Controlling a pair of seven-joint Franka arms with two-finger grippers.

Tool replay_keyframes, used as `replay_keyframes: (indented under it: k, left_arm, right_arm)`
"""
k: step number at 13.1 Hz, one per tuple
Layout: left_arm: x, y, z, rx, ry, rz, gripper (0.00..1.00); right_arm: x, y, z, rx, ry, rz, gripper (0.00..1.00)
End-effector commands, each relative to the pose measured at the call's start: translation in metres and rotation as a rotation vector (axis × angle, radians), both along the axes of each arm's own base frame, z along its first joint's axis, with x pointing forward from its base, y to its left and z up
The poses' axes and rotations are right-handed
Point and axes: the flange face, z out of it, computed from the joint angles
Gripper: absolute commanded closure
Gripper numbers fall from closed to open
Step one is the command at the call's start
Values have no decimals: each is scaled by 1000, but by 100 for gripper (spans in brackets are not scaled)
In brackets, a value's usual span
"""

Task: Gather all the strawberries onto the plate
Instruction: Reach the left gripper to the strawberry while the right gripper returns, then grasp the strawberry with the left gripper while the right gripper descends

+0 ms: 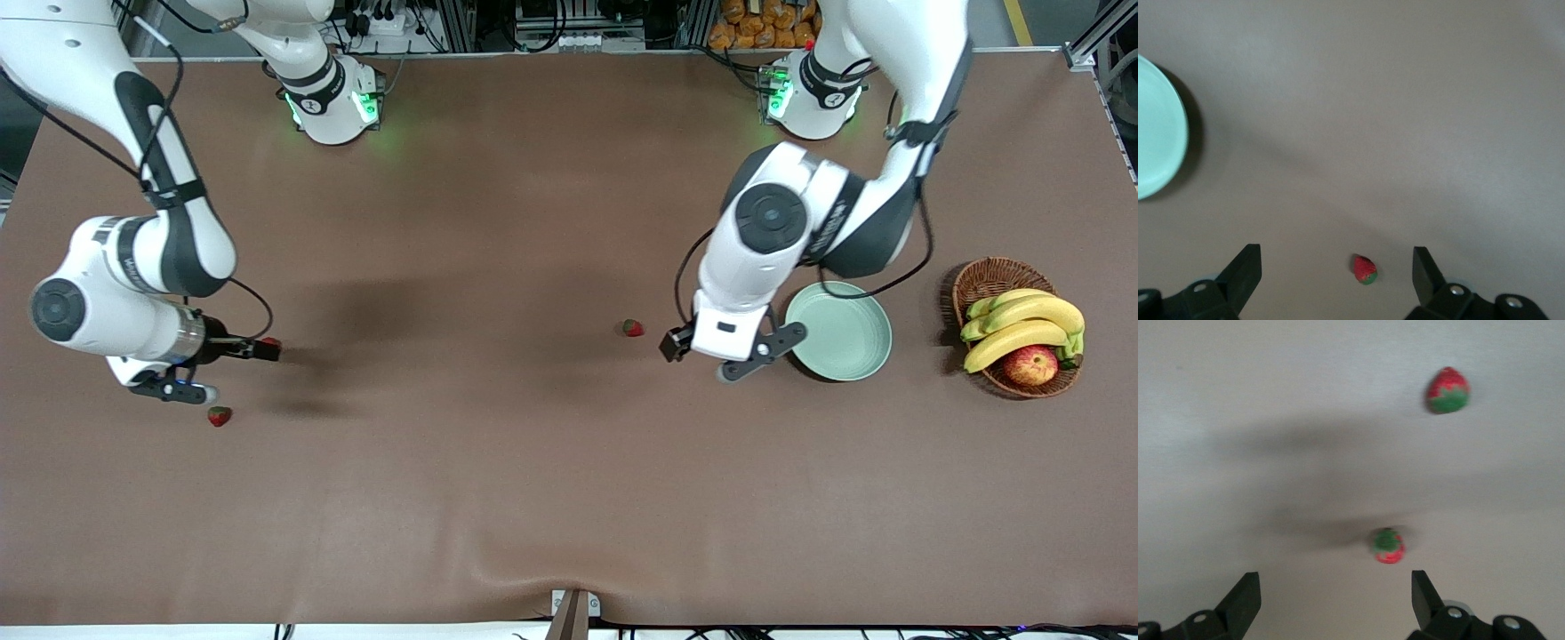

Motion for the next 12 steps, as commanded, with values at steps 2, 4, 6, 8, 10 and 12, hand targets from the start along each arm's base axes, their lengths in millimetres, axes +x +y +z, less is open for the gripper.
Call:
replay_keyframes:
  k: [2,4,6,8,10,12]
  left_arm:
    - [-10,-36,-45,11,10,97,0]
    - [-15,-46,-70,9,21,226,0]
    - [-28,-57,-91,28,46,368,0]
    - [-41,-59,-106,52,65,446,0]
    - [-53,-69,-124,73,84,479,0]
    - [-60,-80,-144,56,79,522,0]
  right_arm:
    - [-14,-5,6,3,-5,10,0]
    - [-22,-2,-7,5,9,13,0]
    - [-36,-1,-28,2,-11,13,0]
    - [-52,0,-51,-3,-32,51,0]
    - [-60,0,-70,-6,-63,58,0]
    - [-59,-4,-76,-16,-72,70,0]
